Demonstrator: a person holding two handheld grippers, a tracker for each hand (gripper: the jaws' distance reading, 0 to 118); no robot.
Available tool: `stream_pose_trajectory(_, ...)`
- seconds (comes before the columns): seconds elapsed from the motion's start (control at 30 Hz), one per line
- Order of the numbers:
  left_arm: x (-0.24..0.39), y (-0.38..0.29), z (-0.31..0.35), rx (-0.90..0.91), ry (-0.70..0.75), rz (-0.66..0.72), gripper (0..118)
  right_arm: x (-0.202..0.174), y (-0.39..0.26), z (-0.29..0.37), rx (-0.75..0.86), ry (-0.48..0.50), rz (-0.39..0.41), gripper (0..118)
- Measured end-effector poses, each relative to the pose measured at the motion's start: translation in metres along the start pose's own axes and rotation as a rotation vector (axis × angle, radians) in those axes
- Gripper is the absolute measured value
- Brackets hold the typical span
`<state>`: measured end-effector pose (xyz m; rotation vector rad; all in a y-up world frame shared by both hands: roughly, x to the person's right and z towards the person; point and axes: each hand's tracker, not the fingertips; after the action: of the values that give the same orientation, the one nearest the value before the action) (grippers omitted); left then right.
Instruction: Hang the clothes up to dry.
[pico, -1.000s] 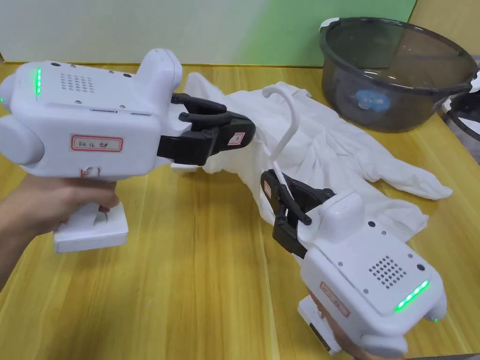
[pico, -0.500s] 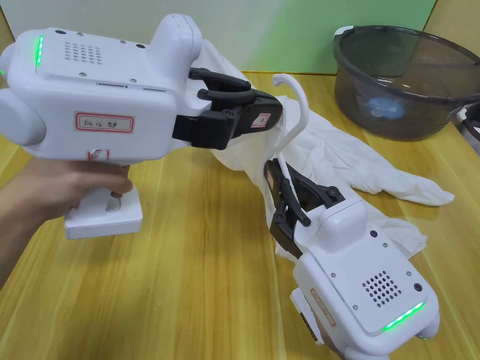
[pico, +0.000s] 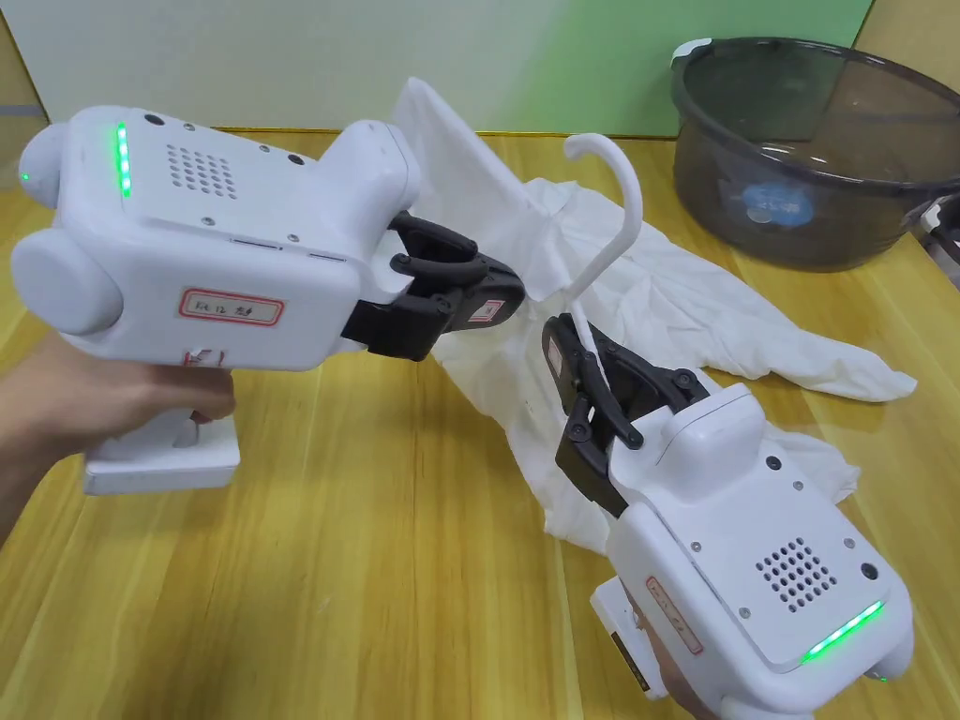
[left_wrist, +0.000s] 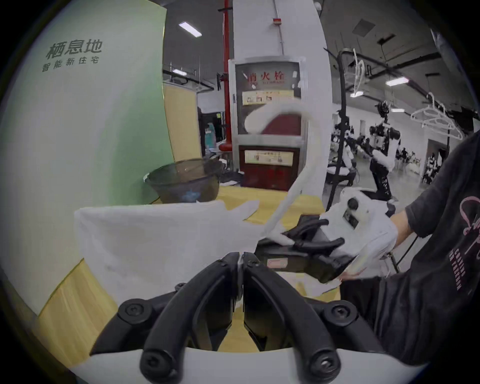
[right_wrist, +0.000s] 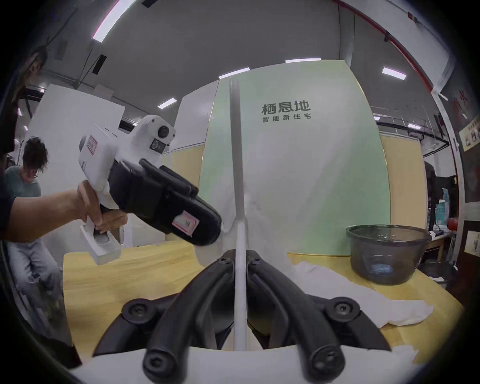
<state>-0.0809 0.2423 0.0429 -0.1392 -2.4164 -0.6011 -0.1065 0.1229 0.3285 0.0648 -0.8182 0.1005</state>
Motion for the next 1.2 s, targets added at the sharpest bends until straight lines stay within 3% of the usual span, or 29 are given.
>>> stream_pose_trajectory(0.13, 0.000, 0.002, 0.004, 0.004, 0.006, -0.020, 10, -0.003, -0.002, -0.003, -0.005, 0.008, 0.001, 6)
stream_pose_trajectory(0.2, -0.001, 0.002, 0.013, -0.006, 0.007, -0.060, 42, -0.002, -0.001, -0.003, -0.007, 0.009, -0.012, 6)
stream_pose_trajectory(0.23, 0.000, 0.002, 0.017, -0.006, 0.009, -0.069, 67, -0.001, 0.000, -0.003, -0.004, 0.006, -0.014, 6)
stream_pose_trajectory(0.27, -0.002, 0.002, 0.022, -0.007, 0.022, -0.077, 75, 0.001, 0.001, -0.002, -0.001, 0.010, -0.013, 6)
stream_pose_trajectory(0.43, -0.026, 0.015, 0.063, 0.079, 0.039, -0.069, 76, 0.015, 0.008, -0.001, -0.036, 0.080, -0.045, 6)
stream_pose_trajectory(0.6, -0.041, 0.053, 0.067, -0.081, 0.062, -0.261, 76, 0.018, 0.015, -0.001, -0.076, 0.179, -0.036, 6)
stream_pose_trajectory(0.77, -0.053, 0.074, 0.043, -0.279, -0.134, -0.315, 76, 0.032, 0.028, -0.004, -0.133, 0.321, -0.077, 6)
stream_pose_trajectory(0.83, -0.054, 0.075, 0.033, -0.311, -0.160, -0.340, 76, 0.037, 0.034, -0.006, -0.145, 0.358, -0.046, 6)
stream_pose_trajectory(0.97, -0.054, 0.076, 0.016, -0.362, -0.240, -0.352, 76, 0.058, 0.049, -0.022, -0.280, 0.582, -0.140, 6)
stream_pose_trajectory(1.03, -0.056, 0.079, 0.014, -0.378, -0.354, -0.322, 76, 0.062, 0.050, -0.025, -0.239, 0.564, -0.111, 6)
stream_pose_trajectory(1.07, -0.055, 0.081, 0.013, -0.392, -0.367, -0.316, 76, 0.065, 0.050, -0.027, -0.224, 0.571, -0.117, 6)
stream_pose_trajectory(1.13, -0.054, 0.079, 0.013, -0.422, -0.392, -0.331, 76, 0.073, 0.050, -0.031, -0.226, 0.609, -0.202, 6)
stream_pose_trajectory(1.2, -0.056, 0.079, 0.012, -0.428, -0.408, -0.329, 76, 0.074, 0.049, -0.031, -0.213, 0.631, -0.180, 6)
